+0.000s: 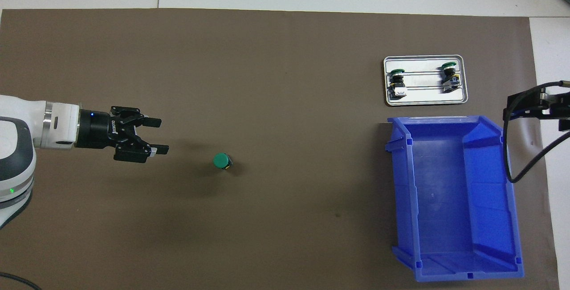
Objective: Place and press button with both arms
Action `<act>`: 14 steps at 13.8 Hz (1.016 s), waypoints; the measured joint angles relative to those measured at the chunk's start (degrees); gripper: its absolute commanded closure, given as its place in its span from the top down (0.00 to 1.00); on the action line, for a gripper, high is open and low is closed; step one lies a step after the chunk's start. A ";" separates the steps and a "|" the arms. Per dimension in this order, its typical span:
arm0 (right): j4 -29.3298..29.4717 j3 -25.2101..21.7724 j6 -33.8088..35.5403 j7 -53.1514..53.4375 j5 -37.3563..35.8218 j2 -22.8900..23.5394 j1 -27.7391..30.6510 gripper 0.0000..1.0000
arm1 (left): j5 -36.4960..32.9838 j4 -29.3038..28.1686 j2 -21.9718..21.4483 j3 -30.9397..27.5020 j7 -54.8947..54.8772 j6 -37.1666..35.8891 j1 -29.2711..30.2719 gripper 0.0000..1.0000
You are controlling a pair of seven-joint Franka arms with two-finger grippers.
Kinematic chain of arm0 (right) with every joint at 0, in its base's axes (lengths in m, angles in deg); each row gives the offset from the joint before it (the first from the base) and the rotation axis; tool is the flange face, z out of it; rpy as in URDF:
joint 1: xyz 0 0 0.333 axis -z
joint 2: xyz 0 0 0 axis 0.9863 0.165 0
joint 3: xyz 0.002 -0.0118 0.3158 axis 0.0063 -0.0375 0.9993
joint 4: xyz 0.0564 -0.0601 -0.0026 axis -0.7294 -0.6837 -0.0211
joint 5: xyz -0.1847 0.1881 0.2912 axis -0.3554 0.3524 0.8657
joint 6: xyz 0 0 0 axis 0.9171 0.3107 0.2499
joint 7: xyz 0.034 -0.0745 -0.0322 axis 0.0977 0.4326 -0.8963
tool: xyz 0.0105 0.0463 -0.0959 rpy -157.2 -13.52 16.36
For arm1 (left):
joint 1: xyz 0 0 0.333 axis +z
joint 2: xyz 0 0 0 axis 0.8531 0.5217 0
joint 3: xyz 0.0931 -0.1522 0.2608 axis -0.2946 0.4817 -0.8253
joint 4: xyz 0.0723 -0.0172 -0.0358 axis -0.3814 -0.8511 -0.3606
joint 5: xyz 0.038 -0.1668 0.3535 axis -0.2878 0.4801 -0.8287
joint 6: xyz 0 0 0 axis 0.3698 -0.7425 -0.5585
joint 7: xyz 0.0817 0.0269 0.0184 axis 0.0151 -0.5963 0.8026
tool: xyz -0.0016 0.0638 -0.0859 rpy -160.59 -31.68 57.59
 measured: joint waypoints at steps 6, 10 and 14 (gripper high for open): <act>-0.01 0.00 0.00 0.00 0.00 0.00 0.00 1.00 | -16.72 6.20 -0.16 0.45 27.22 0.80 -7.94 0.57; -0.02 0.00 0.00 0.00 0.00 -0.01 0.00 1.00 | -29.01 8.61 0.51 0.66 40.48 1.04 -14.95 0.00; -0.02 0.00 0.00 0.00 0.00 -0.02 0.00 1.00 | -33.73 8.71 1.25 0.70 46.50 2.20 -18.75 0.00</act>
